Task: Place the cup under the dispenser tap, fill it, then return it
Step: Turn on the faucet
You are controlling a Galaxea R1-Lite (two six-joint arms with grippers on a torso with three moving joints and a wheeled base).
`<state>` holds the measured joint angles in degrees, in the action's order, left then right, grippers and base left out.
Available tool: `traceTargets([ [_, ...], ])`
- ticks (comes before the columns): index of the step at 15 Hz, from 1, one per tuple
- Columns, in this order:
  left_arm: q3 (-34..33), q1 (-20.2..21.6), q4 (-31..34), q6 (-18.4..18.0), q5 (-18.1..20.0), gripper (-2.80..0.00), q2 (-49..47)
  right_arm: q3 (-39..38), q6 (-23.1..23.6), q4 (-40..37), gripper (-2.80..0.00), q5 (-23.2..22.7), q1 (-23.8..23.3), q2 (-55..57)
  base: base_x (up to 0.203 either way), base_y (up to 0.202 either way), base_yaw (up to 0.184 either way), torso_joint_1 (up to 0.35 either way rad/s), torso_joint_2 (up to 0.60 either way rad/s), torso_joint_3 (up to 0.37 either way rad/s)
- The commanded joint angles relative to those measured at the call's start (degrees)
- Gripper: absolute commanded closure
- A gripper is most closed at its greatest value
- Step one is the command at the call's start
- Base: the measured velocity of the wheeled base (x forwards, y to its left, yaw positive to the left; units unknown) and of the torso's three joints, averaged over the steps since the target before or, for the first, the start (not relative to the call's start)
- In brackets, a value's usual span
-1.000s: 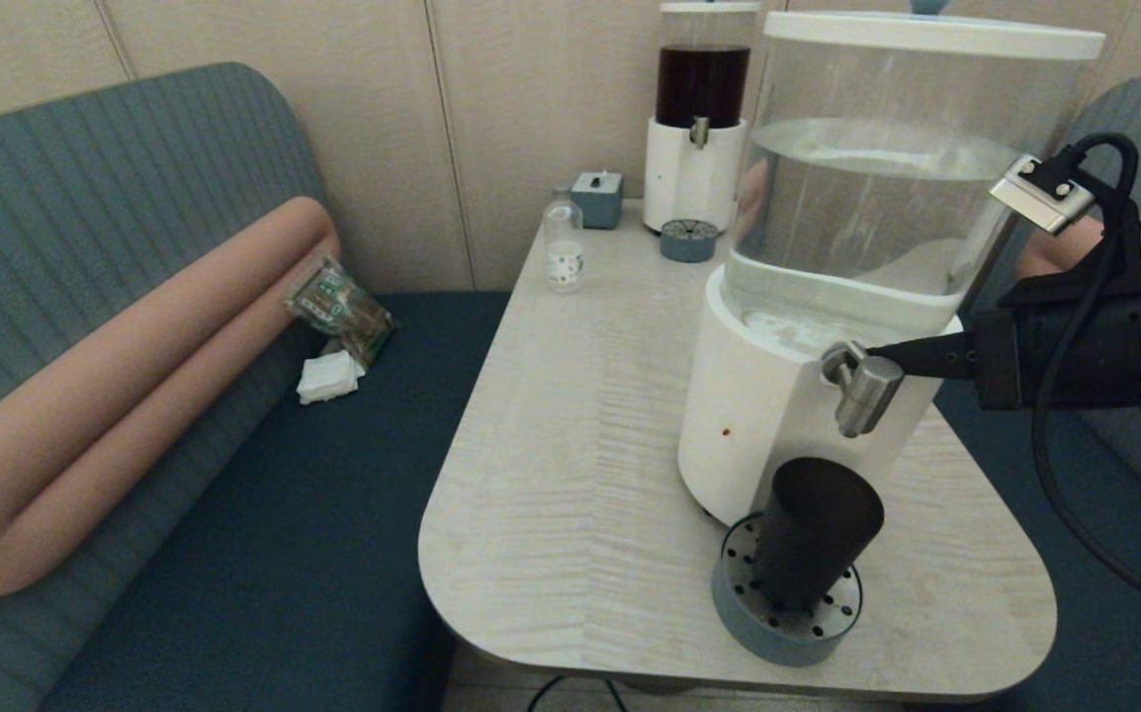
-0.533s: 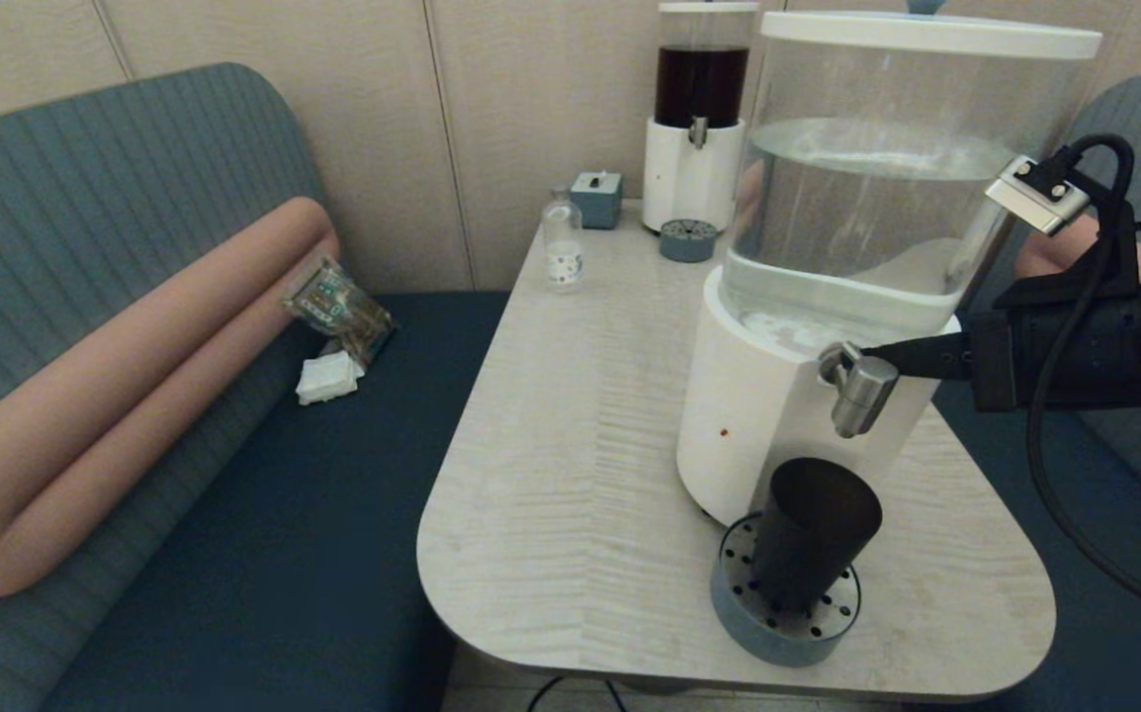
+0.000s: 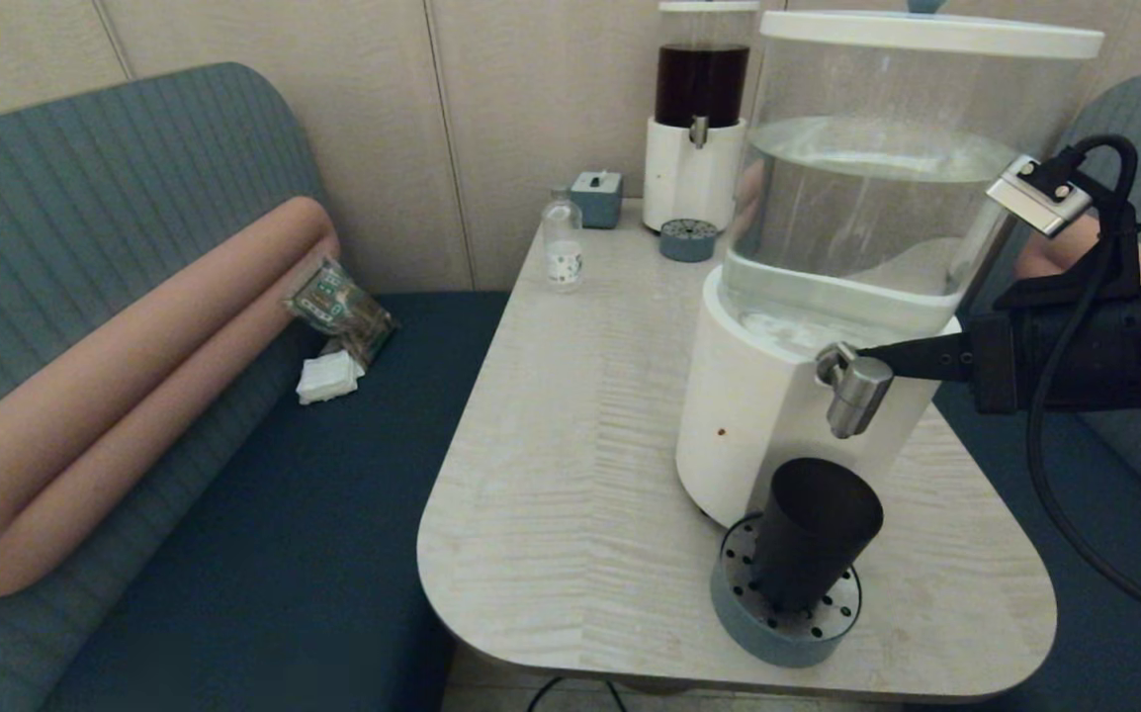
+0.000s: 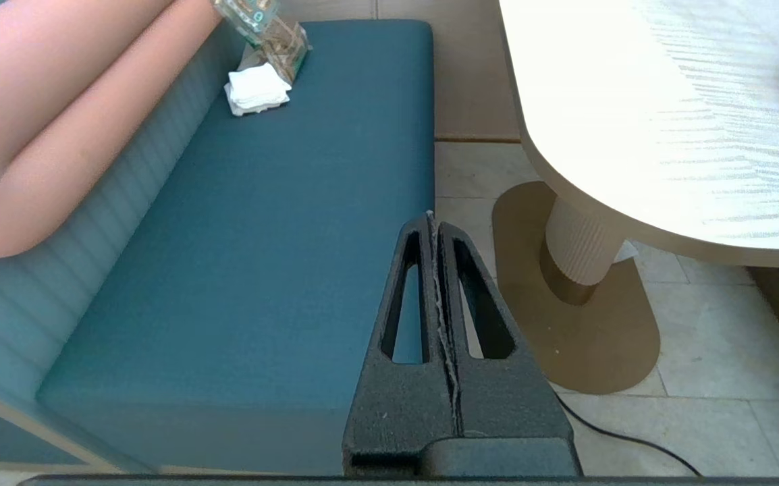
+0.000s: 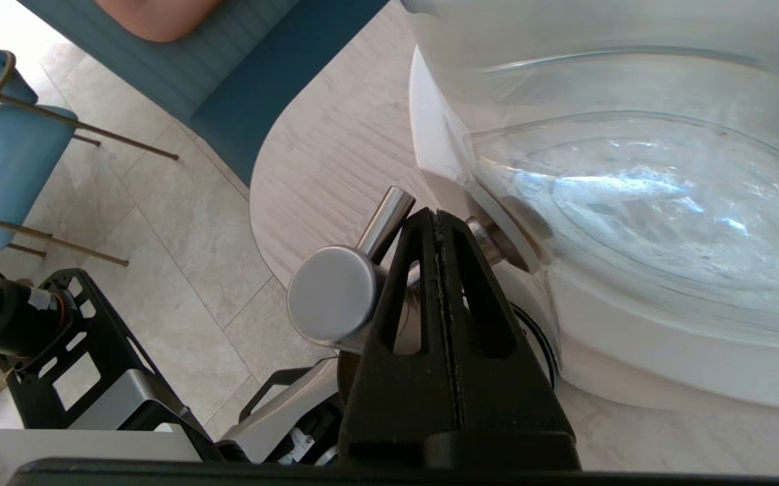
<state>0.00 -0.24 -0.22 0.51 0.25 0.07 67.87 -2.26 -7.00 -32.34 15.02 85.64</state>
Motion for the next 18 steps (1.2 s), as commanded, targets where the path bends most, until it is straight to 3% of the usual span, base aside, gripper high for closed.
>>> traceTargets([
  [1, -0.09, -0.02, -0.05, 0.02, 0.02, 0.00, -0.07, -0.10, 0.06, -0.03, 0.00, -0.59, 0.01, -0.28, 0.000, 0.000, 0.000, 0.000, 0.00, 0.000],
  [18, -0.09, -0.02, -0.05, 0.02, 0.02, 0.00, -0.07, -0.72, -0.12, 2.34, 0.00, -1.23, -0.52, 0.05, 0.000, 0.000, 0.000, 0.000, 0.00, 0.000],
])
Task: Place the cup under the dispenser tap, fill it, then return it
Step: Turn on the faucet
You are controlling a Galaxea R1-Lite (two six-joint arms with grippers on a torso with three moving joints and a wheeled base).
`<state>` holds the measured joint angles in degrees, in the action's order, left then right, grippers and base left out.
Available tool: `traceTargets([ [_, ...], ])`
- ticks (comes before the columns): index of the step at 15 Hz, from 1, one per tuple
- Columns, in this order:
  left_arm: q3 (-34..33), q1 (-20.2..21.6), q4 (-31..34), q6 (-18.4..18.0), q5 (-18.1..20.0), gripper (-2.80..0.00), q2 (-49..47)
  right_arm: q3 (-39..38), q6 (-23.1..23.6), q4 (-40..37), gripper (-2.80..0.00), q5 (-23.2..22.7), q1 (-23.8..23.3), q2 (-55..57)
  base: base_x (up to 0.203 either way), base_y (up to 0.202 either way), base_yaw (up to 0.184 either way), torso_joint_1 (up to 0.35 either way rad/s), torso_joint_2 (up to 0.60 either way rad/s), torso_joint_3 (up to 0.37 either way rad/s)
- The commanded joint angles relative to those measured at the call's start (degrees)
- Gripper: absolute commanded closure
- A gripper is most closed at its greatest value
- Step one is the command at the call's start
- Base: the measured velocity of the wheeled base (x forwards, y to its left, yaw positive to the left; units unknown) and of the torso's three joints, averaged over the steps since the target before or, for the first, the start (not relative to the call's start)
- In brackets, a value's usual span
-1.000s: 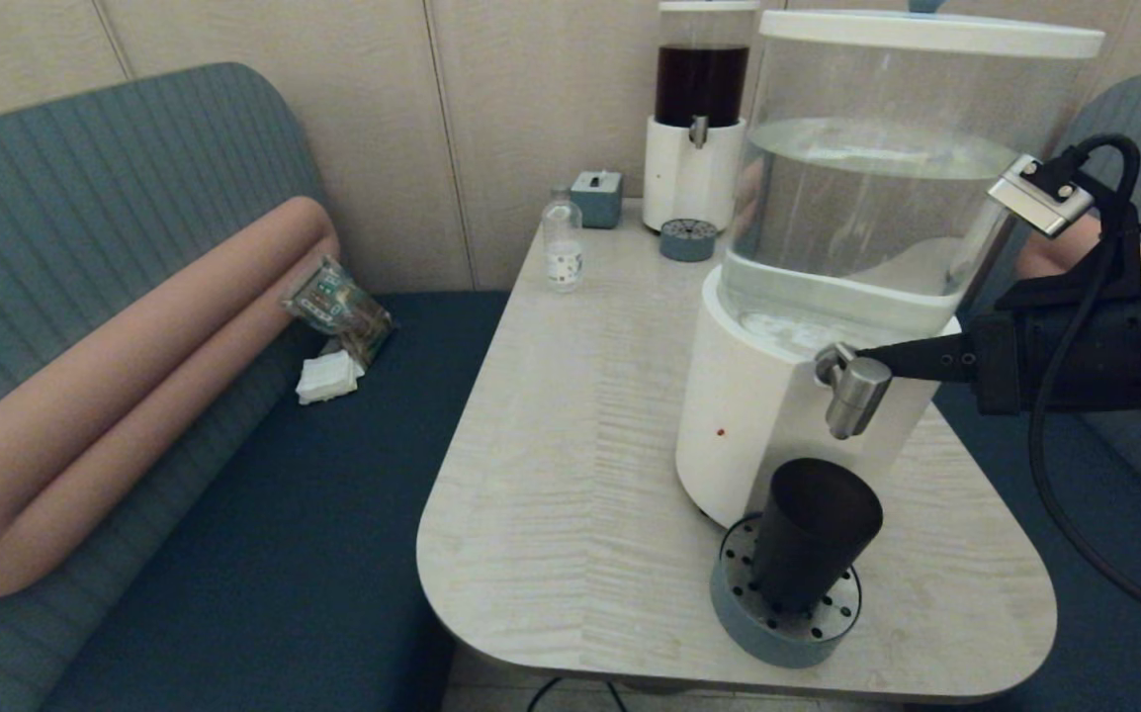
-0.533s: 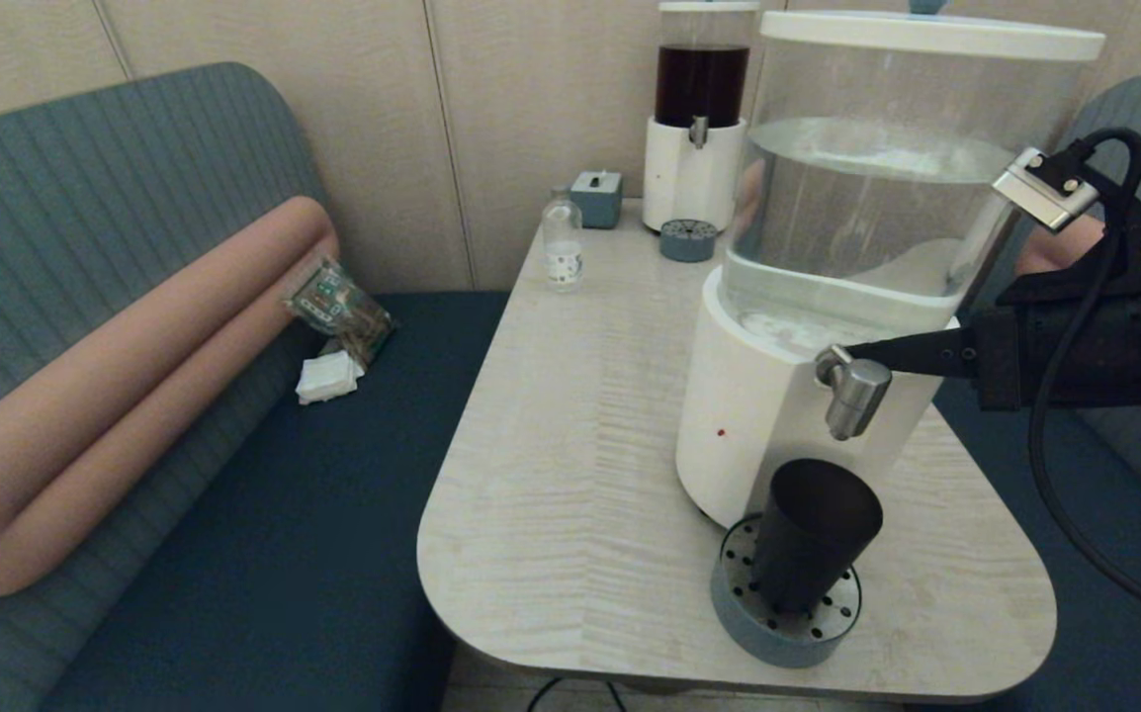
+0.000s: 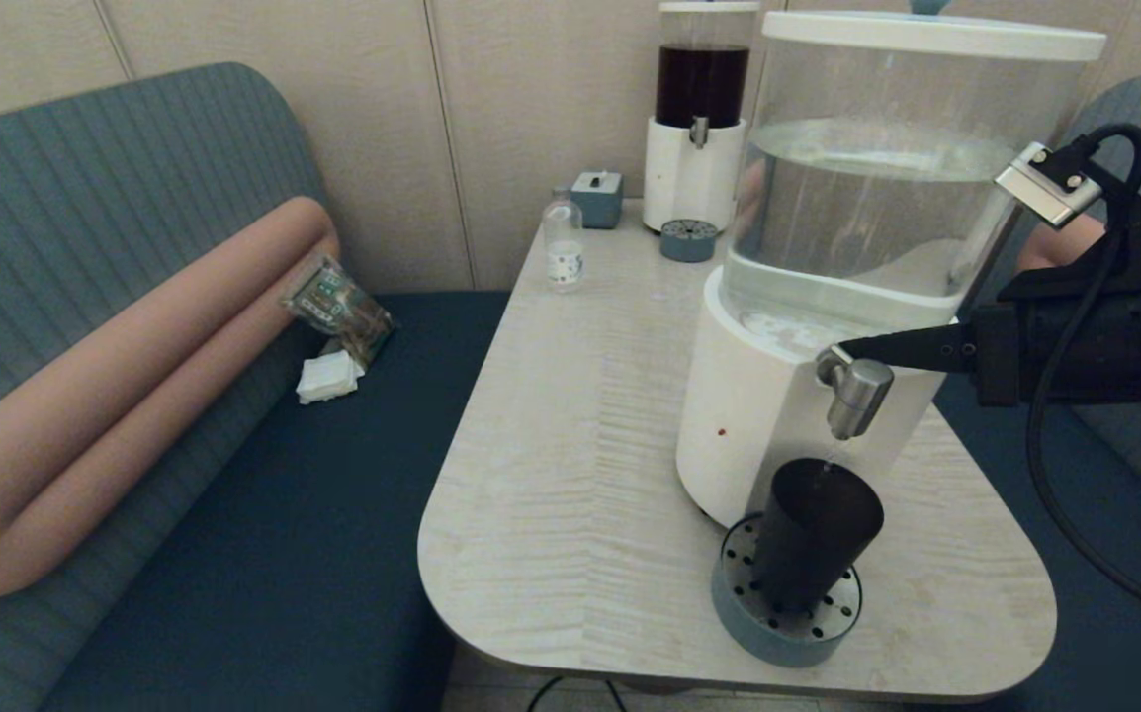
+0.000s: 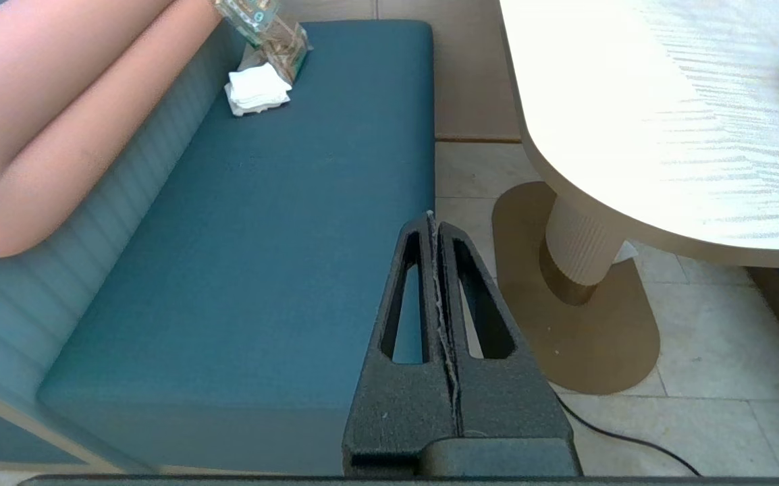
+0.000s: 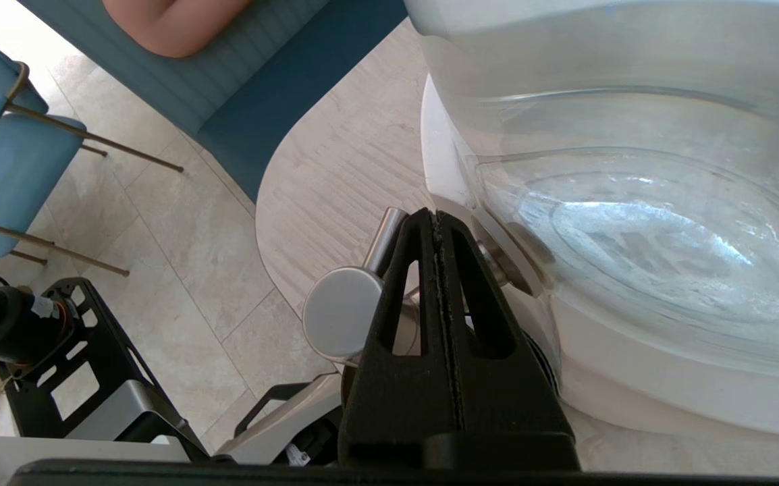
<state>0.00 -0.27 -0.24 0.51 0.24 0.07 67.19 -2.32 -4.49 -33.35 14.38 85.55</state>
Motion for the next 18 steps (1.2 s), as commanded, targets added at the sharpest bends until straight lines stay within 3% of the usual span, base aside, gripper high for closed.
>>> traceTargets([
  [1, -0.09, 0.00, -0.02, 0.02, 0.02, 0.00, -0.07, -0.05, -0.06, -0.17, 0.00, -0.26, 0.12, 0.17, 0.000, 0.000, 0.000, 0.000, 0.00, 0.000],
  [18, -0.09, 0.00, -0.02, 0.02, 0.02, 0.00, -0.07, -0.22, 0.12, 1.15, 0.00, -4.00, 0.03, 0.49, 0.000, 0.000, 0.000, 0.000, 0.00, 0.000],
])
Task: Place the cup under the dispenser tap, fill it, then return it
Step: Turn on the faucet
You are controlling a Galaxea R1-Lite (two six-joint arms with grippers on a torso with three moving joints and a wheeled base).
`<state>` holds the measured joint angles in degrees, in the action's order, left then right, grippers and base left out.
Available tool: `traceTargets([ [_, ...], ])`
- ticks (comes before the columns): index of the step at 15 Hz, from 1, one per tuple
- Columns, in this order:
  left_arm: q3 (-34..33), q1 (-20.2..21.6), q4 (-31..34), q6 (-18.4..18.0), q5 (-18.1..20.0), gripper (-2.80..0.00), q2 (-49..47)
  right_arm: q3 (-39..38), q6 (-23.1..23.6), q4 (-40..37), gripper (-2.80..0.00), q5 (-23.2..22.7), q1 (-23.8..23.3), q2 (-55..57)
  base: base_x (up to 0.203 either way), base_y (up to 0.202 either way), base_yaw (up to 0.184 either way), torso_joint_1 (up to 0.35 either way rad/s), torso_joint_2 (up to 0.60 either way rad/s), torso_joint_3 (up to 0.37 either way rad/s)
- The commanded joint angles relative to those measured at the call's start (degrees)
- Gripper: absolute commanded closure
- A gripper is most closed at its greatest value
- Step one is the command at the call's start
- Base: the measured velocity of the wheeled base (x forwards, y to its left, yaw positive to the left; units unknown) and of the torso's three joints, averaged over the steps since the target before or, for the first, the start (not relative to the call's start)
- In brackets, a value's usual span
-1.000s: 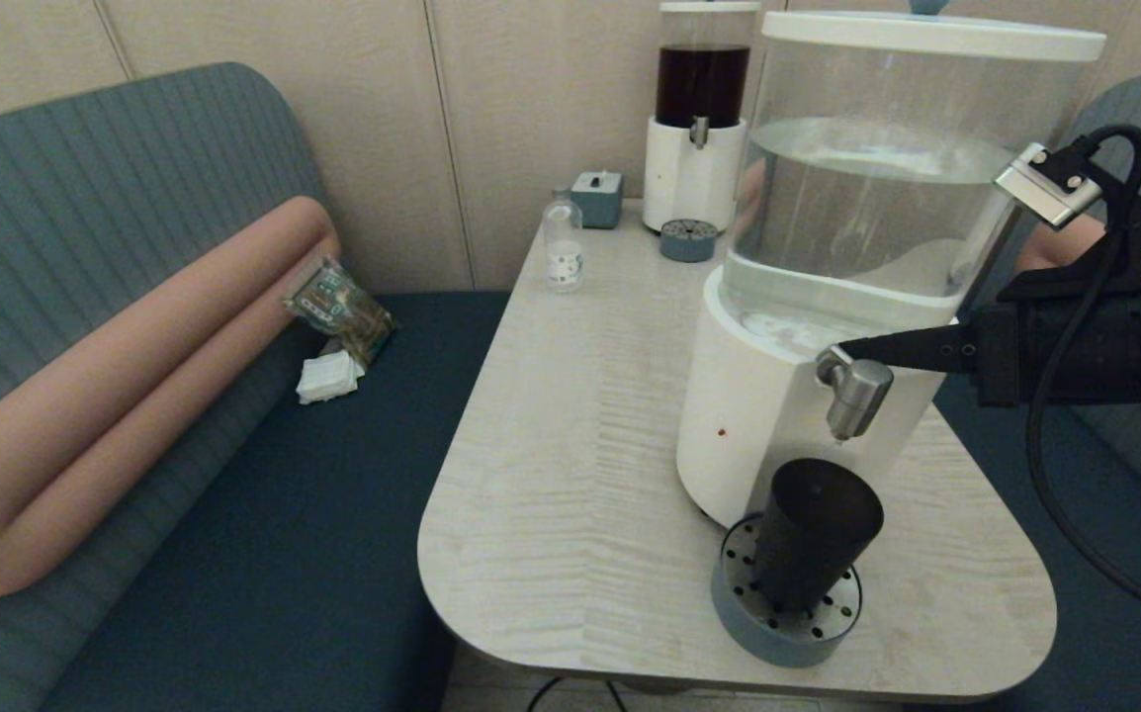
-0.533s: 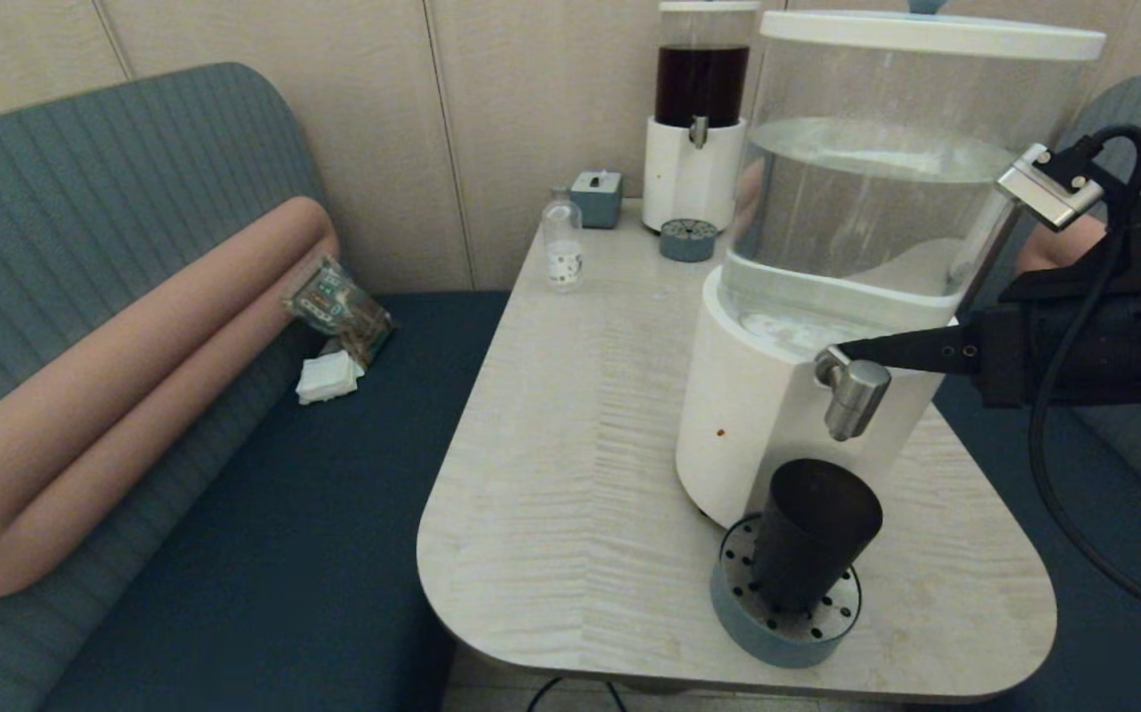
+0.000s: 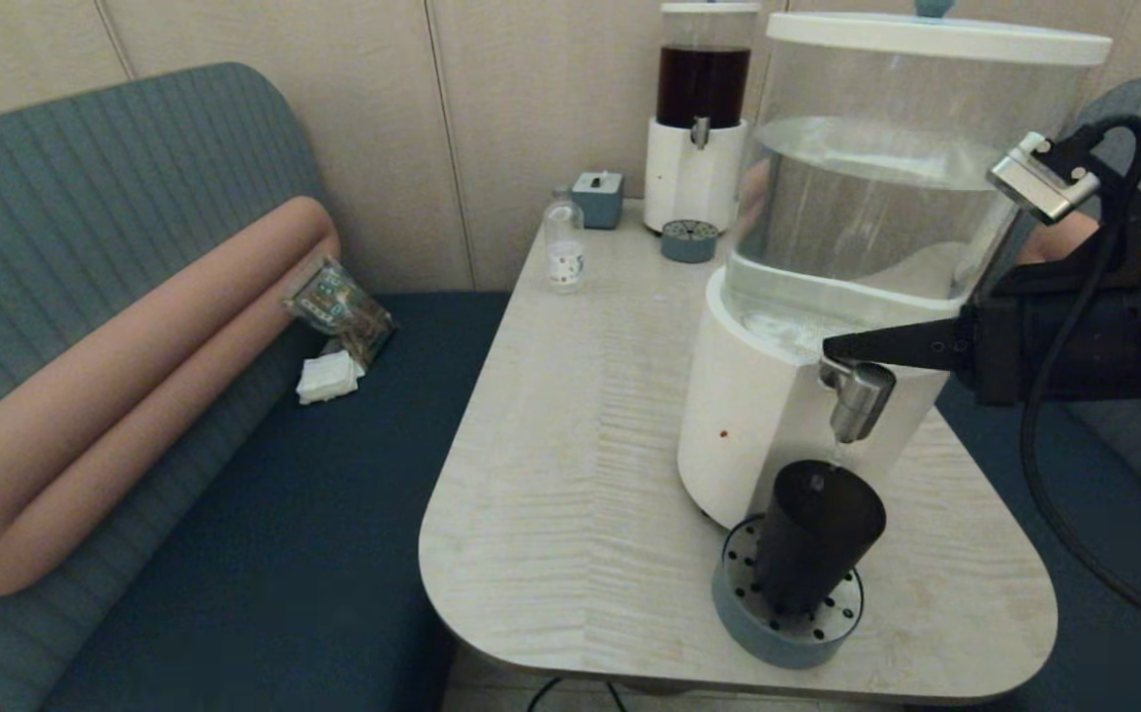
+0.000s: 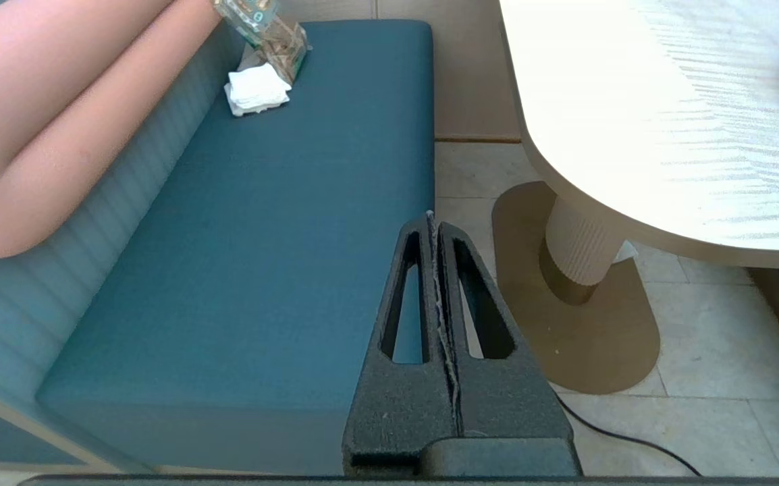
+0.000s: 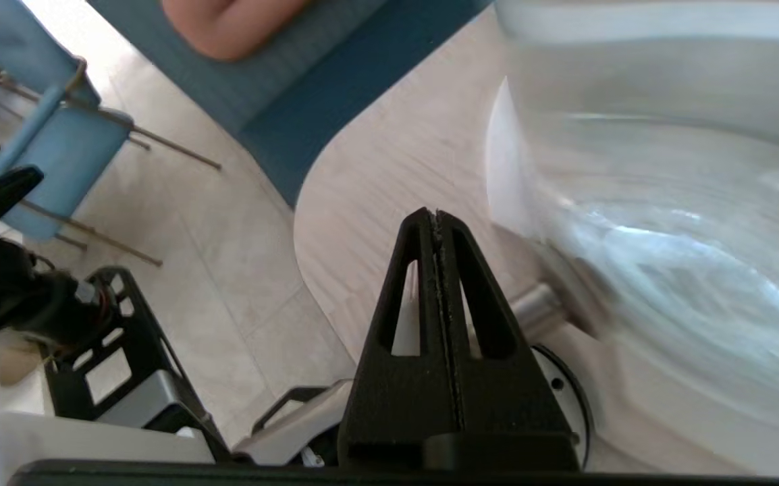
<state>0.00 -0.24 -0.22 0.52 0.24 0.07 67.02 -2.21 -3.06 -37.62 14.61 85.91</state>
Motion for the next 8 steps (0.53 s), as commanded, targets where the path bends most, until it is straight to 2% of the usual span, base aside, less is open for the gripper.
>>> traceTargets([
  [1, -0.09, -0.02, 0.02, 0.00, 0.02, 0.00, -0.07, -0.14, 0.01, -0.28, 0.00, 0.27, -0.12, 0.14, 0.000, 0.000, 0.000, 0.000, 0.00, 0.000],
  [8, -0.09, -0.02, -0.04, 0.00, 0.02, 0.00, -0.07, -0.14, 0.01, 0.03, 0.00, 0.18, -0.67, -0.13, 0.000, 0.000, 0.000, 0.000, 0.00, 0.000],
])
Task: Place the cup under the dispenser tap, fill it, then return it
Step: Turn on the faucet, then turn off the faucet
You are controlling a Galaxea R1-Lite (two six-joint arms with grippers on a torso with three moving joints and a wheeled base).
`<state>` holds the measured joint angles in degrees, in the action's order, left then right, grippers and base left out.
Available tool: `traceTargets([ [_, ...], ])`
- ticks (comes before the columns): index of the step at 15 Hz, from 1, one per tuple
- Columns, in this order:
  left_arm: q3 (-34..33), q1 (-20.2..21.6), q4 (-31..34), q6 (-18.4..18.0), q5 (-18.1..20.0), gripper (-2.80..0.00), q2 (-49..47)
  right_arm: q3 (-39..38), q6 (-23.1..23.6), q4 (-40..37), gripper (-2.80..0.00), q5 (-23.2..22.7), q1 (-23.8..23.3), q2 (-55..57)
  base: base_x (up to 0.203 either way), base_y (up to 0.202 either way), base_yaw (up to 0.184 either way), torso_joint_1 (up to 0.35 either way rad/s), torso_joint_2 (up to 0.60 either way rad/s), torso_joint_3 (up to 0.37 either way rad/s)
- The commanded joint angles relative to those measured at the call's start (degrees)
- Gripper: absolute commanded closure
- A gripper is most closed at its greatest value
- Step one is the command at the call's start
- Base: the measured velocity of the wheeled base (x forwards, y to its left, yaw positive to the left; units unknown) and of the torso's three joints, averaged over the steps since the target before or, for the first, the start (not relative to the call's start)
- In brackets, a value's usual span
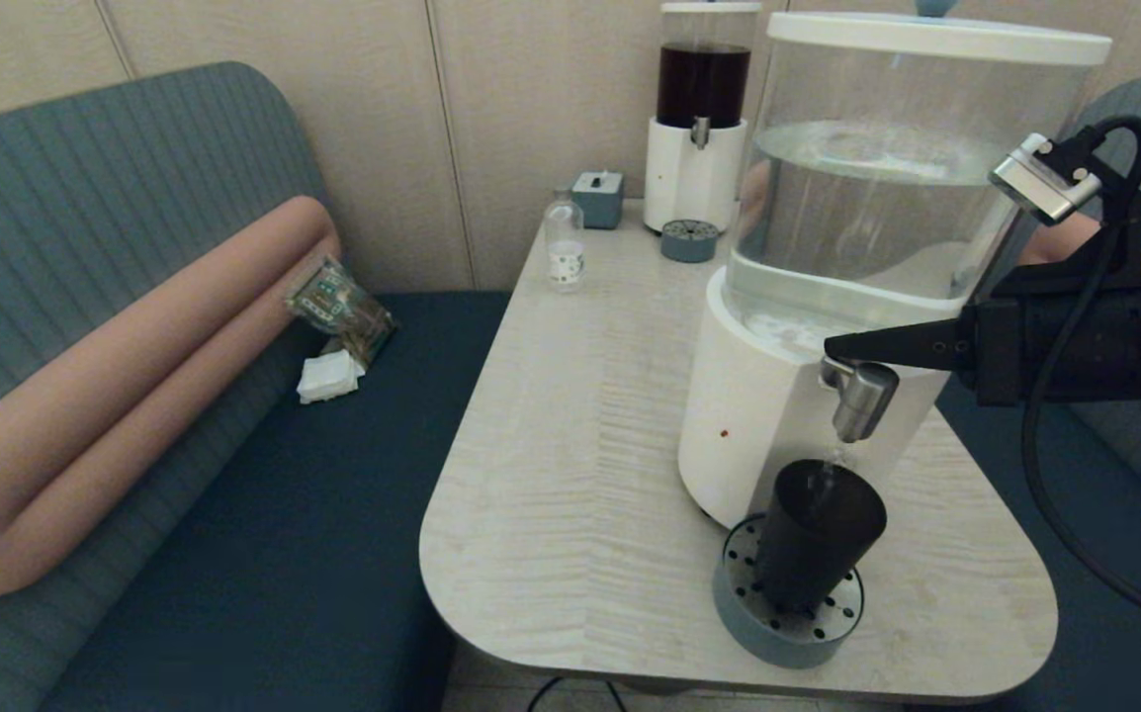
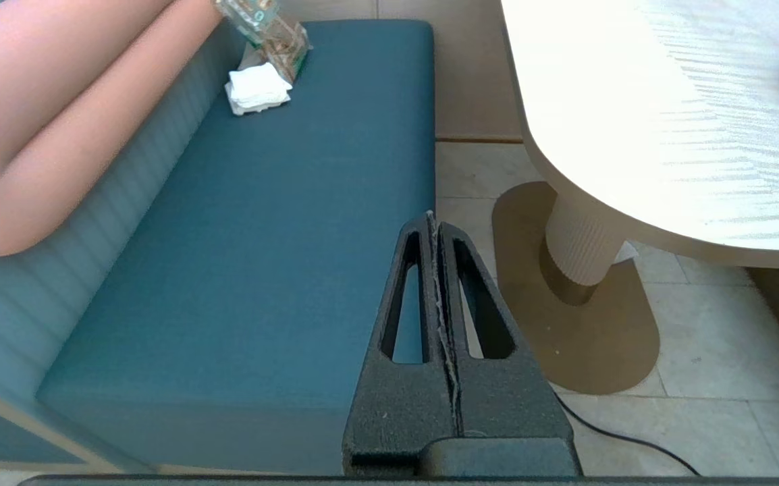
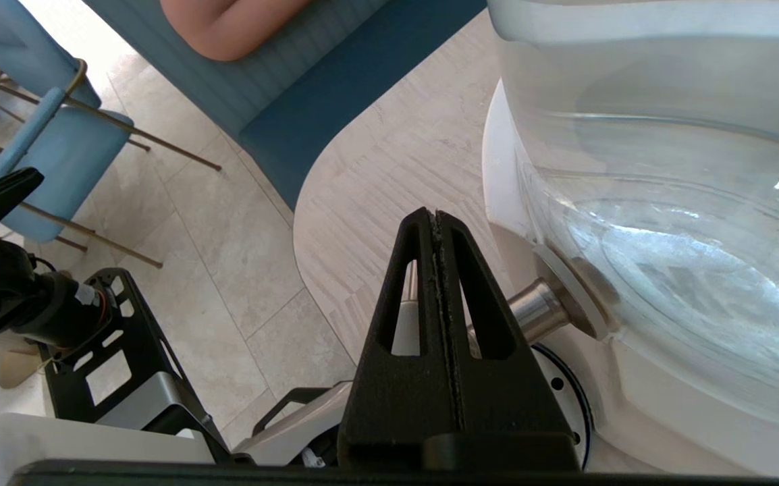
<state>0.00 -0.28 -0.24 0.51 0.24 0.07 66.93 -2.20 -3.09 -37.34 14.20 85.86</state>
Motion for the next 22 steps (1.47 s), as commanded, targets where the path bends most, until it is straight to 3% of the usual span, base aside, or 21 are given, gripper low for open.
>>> traceTargets([
  [1, -0.09, 0.02, -0.02, 0.02, 0.02, 0.00, -0.07, -0.04, -0.08, 0.58, 0.00, -0.10, -0.96, -0.43, 0.000, 0.000, 0.000, 0.000, 0.00, 0.000],
  [17, -0.09, 0.02, -0.02, 0.02, 0.02, 0.00, -0.07, -1.83, -0.43, 2.56, 0.00, 0.25, -4.61, -4.43, 0.000, 0.000, 0.000, 0.000, 0.00, 0.000],
  [22, -0.09, 0.02, -0.02, 0.02, 0.02, 0.00, -0.07, -5.08, -0.47, 2.47, 0.00, 0.41, -6.33, -10.65, 0.000, 0.000, 0.000, 0.000, 0.00, 0.000],
])
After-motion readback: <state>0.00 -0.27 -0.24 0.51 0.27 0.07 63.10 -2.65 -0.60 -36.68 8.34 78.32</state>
